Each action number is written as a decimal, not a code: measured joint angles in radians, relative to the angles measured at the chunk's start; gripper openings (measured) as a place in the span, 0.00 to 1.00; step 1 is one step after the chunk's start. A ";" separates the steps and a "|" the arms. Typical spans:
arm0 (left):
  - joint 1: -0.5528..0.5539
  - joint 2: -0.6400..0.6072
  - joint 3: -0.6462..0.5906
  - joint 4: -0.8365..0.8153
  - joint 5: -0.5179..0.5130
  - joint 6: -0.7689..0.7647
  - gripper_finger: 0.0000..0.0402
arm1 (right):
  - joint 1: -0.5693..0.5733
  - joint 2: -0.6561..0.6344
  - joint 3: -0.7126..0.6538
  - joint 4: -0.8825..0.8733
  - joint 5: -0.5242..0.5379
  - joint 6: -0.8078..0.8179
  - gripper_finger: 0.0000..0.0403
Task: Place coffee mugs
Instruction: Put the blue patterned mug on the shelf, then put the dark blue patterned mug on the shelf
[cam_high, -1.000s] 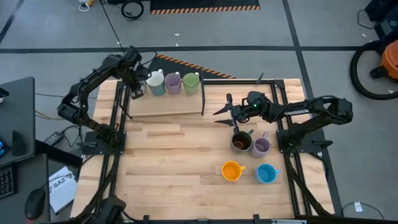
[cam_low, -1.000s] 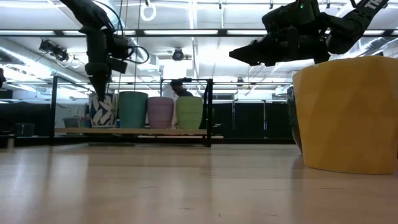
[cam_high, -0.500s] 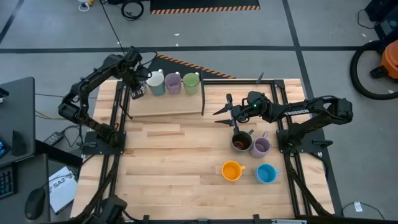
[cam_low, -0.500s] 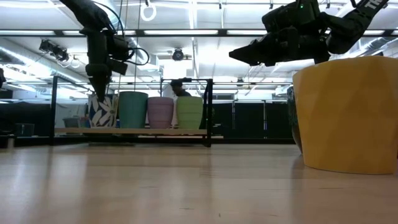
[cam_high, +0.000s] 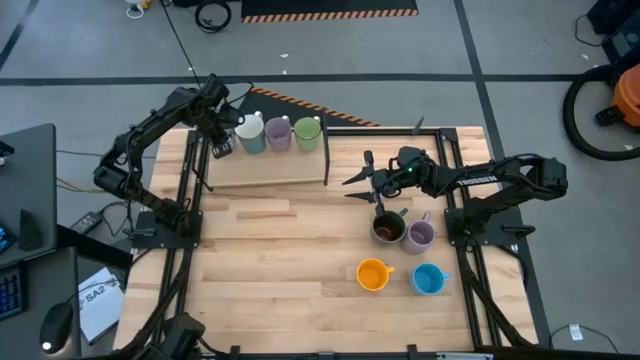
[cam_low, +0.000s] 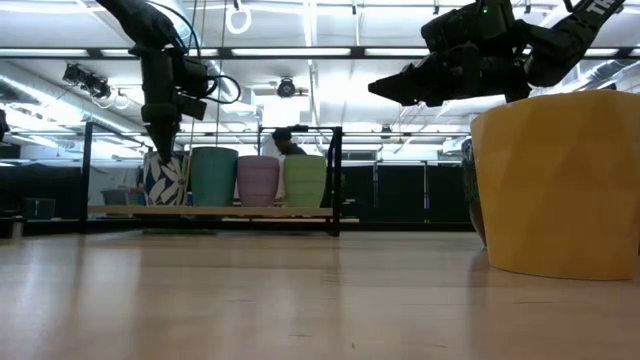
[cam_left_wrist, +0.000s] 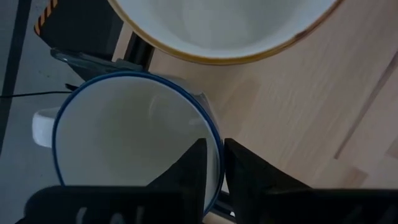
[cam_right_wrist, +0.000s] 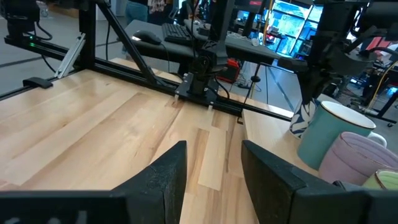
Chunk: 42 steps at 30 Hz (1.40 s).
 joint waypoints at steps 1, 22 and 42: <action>0.000 0.000 0.000 0.002 0.000 -0.001 0.15 | 0.000 0.000 0.000 0.000 0.000 0.000 0.39; -0.050 -0.003 0.008 -0.008 -0.066 -0.008 0.30 | 0.000 0.000 0.000 0.000 0.000 0.000 0.39; -0.339 -0.141 0.140 -0.088 0.067 -0.102 0.30 | -0.006 0.000 0.000 -0.060 0.176 -0.001 0.39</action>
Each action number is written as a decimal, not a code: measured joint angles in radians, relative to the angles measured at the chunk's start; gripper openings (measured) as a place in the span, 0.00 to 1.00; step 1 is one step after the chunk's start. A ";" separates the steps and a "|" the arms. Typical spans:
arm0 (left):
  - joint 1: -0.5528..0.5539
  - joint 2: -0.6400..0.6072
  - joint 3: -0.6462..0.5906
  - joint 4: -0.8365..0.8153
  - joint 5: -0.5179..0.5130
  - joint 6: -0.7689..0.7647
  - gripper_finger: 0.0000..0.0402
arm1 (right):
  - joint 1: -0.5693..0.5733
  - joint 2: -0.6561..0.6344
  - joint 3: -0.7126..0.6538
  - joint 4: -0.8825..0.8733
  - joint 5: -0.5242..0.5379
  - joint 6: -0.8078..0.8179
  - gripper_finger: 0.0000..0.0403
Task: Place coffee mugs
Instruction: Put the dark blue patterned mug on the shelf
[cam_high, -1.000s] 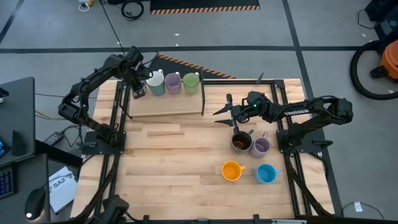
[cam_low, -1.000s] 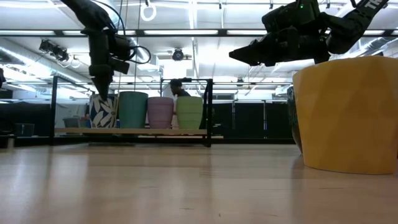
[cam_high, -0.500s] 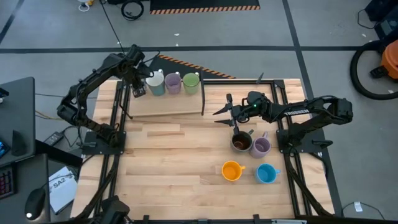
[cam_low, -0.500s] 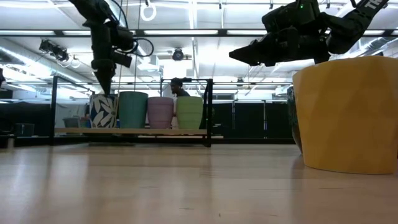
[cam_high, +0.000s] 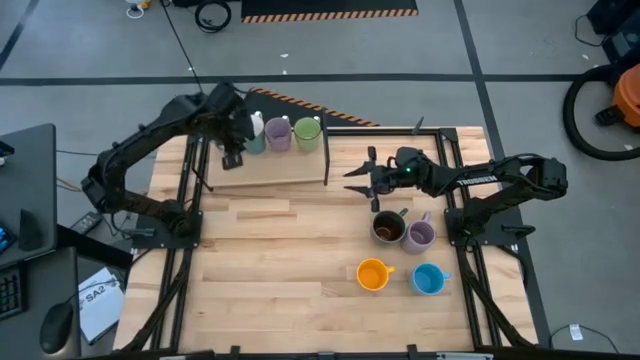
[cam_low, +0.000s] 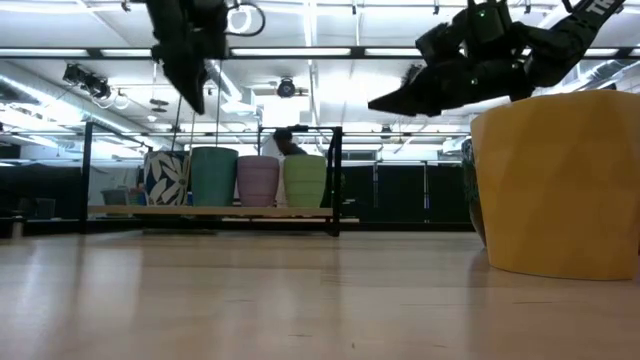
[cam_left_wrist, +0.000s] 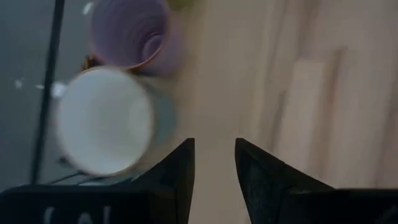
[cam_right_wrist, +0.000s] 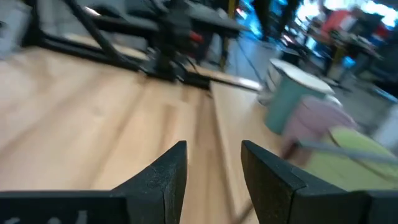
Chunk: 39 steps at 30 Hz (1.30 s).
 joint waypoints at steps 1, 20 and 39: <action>-0.025 -0.001 0.000 0.003 0.009 -0.060 0.30 | -0.001 0.000 0.000 -0.012 0.016 -0.002 0.39; -0.459 0.002 -0.260 0.493 0.140 -0.452 0.30 | 0.086 -0.025 0.390 -0.902 0.167 -0.014 0.39; -0.537 0.004 -0.400 0.740 0.088 -0.478 0.30 | 0.205 0.032 0.626 -1.586 0.367 0.289 0.39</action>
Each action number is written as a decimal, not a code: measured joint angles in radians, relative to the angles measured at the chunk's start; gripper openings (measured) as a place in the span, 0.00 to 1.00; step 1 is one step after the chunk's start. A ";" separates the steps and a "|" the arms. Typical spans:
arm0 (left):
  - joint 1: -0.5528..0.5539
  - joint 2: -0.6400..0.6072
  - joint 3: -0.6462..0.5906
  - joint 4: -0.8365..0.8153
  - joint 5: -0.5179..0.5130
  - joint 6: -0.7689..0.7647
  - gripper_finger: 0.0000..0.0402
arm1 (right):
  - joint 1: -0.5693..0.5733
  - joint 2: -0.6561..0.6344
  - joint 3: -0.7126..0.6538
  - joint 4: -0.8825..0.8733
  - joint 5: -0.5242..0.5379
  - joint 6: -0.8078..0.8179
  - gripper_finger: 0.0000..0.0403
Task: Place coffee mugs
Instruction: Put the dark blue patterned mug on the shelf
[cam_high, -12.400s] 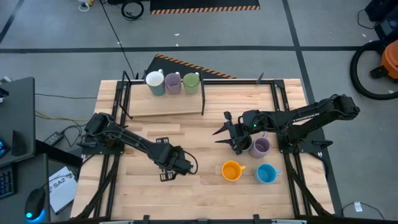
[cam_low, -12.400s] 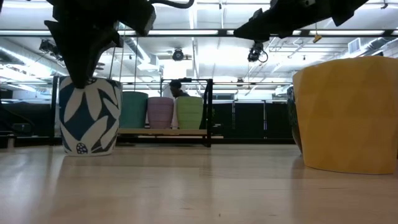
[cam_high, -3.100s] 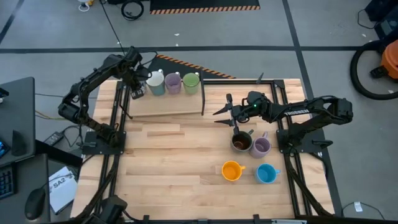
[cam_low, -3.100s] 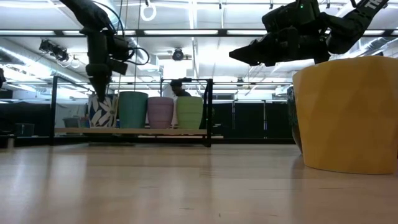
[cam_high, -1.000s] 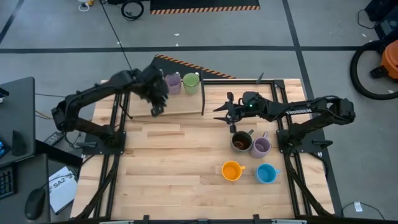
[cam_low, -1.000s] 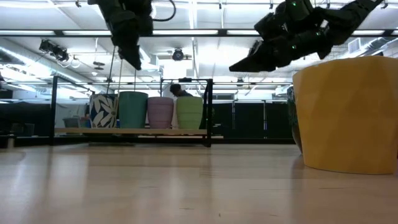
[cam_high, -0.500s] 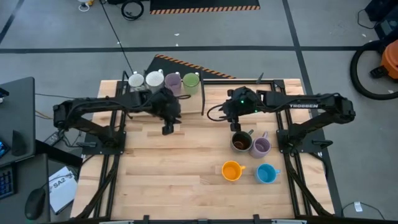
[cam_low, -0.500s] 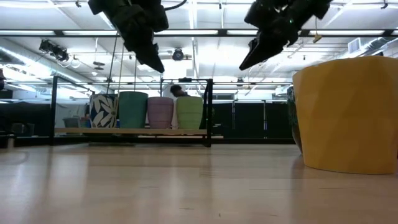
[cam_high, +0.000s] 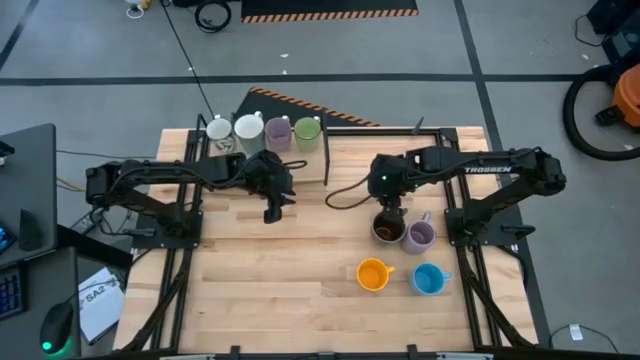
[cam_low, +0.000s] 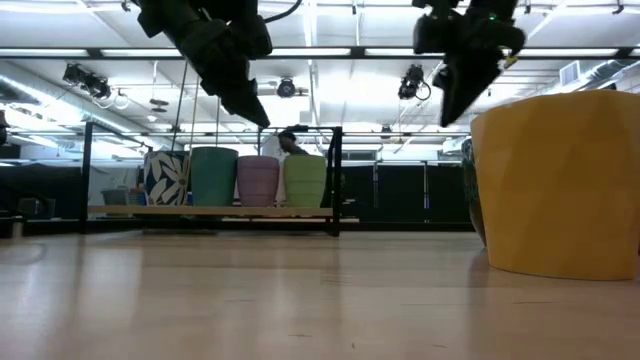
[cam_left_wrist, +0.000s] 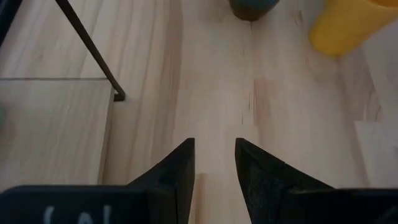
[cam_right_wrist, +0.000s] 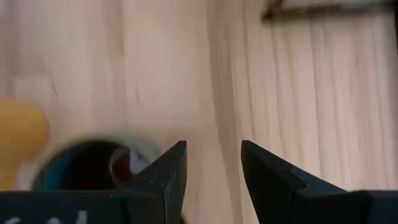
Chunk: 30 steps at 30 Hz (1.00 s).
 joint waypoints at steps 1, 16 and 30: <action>0.000 0.000 0.000 0.010 0.000 -0.010 0.30 | 0.008 0.001 0.006 -0.046 0.016 0.017 0.39; -0.037 0.000 0.000 0.022 0.000 -0.241 0.30 | 0.045 0.000 0.025 -0.379 -0.042 0.144 0.39; -0.213 0.018 0.001 0.167 -0.170 -0.189 0.30 | 0.082 0.000 -0.128 -0.290 -0.018 0.089 0.39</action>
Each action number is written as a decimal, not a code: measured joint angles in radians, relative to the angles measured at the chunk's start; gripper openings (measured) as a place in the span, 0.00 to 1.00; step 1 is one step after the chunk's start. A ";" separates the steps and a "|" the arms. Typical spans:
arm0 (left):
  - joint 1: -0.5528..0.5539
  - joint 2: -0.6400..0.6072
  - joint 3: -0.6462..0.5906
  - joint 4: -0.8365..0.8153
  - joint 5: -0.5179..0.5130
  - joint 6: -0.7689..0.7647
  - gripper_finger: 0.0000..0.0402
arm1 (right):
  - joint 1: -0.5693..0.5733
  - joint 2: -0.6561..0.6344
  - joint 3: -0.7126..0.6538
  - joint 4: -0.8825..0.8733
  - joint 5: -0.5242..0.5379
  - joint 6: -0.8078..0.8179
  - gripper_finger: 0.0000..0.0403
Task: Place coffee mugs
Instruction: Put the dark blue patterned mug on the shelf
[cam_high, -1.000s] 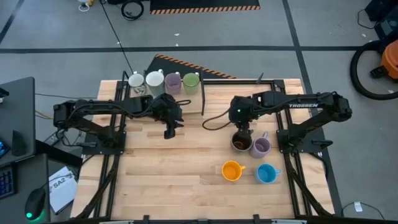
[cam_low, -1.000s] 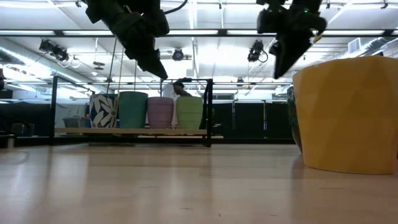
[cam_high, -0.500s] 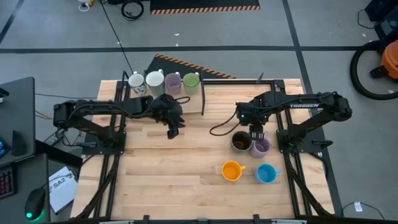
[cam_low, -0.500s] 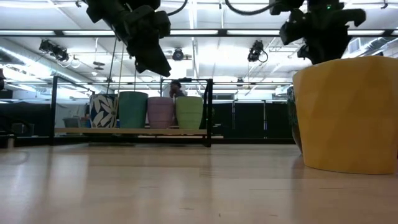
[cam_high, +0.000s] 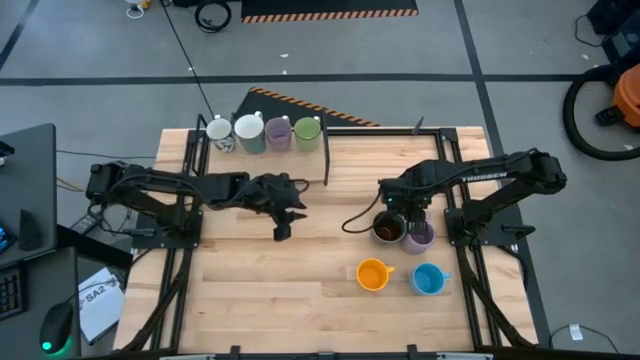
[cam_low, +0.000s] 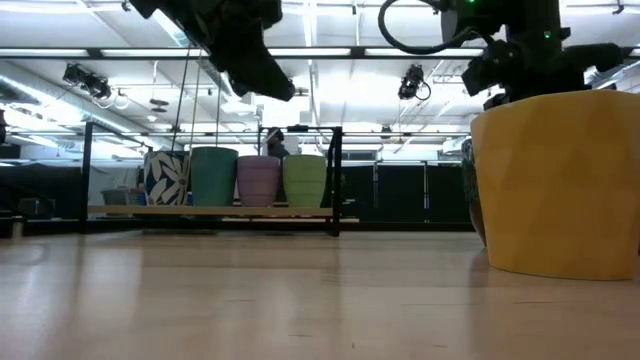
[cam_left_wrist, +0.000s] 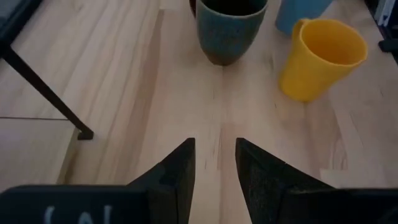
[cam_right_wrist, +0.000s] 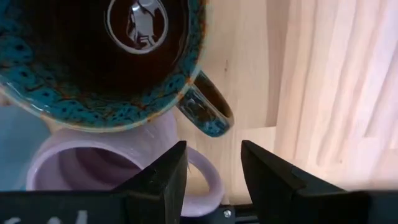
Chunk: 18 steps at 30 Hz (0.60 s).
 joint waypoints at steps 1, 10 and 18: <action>-0.011 0.008 0.000 0.021 -0.021 -0.006 0.30 | 0.000 0.000 -0.008 0.013 0.000 0.000 0.39; -0.068 0.037 0.000 0.029 -0.091 -0.045 0.30 | -0.007 0.001 -0.069 0.100 0.000 0.042 0.39; -0.068 0.034 0.000 -0.035 -0.092 -0.061 0.30 | -0.047 0.000 -0.069 0.316 0.001 -0.005 0.39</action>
